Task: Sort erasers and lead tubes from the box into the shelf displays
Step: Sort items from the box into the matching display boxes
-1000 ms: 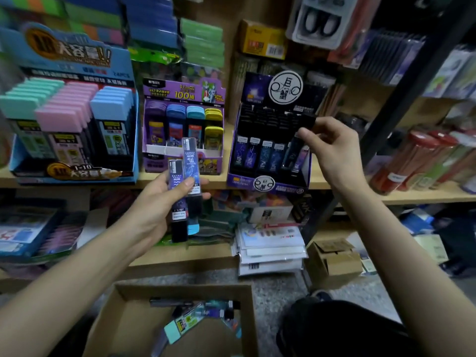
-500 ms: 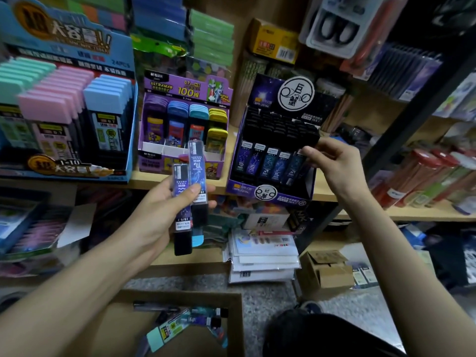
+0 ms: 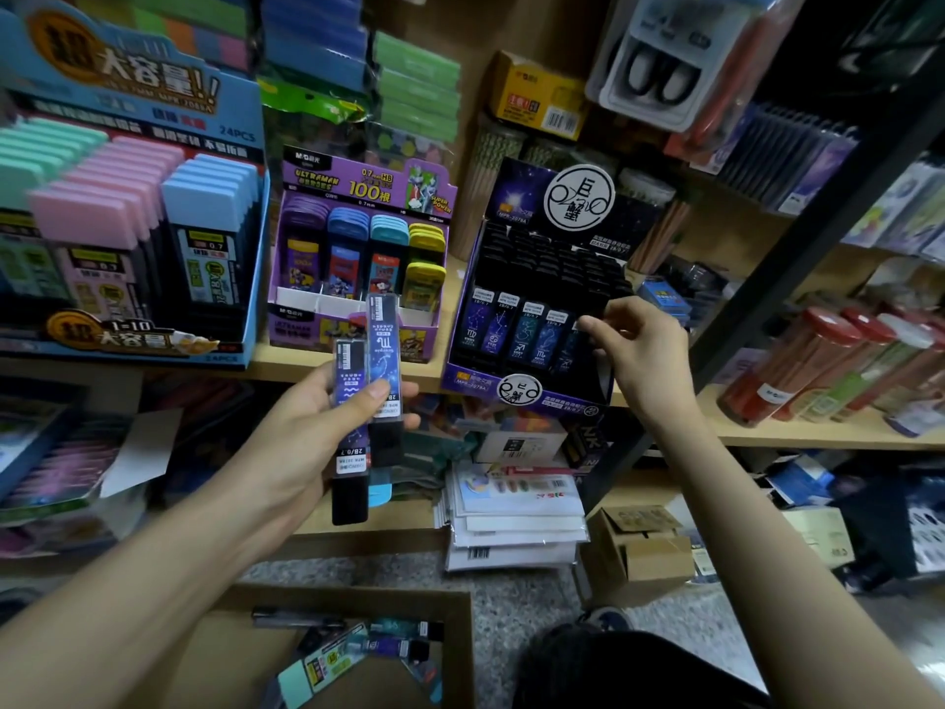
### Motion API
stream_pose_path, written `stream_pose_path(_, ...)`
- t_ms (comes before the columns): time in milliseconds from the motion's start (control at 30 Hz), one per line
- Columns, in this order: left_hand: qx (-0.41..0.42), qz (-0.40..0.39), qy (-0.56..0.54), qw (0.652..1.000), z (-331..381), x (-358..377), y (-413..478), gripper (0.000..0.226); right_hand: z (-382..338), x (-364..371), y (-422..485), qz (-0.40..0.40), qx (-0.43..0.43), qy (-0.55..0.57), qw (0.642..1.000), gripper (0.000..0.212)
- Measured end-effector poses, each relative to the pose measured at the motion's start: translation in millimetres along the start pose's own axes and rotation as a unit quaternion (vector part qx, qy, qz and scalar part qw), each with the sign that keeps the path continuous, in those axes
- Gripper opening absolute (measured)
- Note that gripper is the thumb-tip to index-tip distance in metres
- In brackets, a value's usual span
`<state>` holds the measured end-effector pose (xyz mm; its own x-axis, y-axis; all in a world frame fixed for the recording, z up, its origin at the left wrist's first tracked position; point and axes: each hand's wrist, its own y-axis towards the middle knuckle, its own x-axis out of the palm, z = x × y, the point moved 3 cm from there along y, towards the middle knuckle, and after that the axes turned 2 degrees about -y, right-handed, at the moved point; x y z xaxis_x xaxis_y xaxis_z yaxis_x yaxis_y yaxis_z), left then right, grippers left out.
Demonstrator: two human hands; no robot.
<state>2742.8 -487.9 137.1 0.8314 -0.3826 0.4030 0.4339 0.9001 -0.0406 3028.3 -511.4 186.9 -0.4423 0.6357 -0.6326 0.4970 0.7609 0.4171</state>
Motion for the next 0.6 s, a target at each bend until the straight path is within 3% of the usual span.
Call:
stream_pose_path(100, 0.007, -0.003, 0.007, 1.000, -0.1, 1.0, 0.5, 0.025, -9.5, -2.9, -1.9, 0.028, -0.014, -0.120, 0.992, 0.031)
stream_pose_path(267, 0.010, -0.006, 0.001, 1.000, -2.2, 1.1, -0.5, 0.025, -39.2, -7.0, -17.4, 0.055, -0.058, -0.242, 0.967, 0.036)
stream_pose_path(333, 0.009, -0.012, 0.007, 1.000, -3.0, 1.7, -0.9, 0.027, -60.8, -0.9, -32.0, 0.035, -0.087, -0.157, 0.983, 0.030)
stream_pose_path(400, 0.007, -0.020, 0.009, 1.000, -4.6, 3.7, -1.9, 0.029, -81.7, 16.0, -53.9, -0.066, -0.070, -0.012, 0.995, 0.025)
stream_pose_path(500, 0.017, -0.013, -0.019, 1.000, -5.5, 6.2, -4.9, 0.035, -99.5, 50.1, -92.3, -0.249, 0.015, 0.144, 0.958, 0.026)
stream_pose_path(600, 0.027, 0.008, -0.066, 0.997, -4.7, 3.4, -6.3, 0.035, -100.0, 71.7, -116.9, -0.294, 0.086, 0.228, 0.924, 0.021)
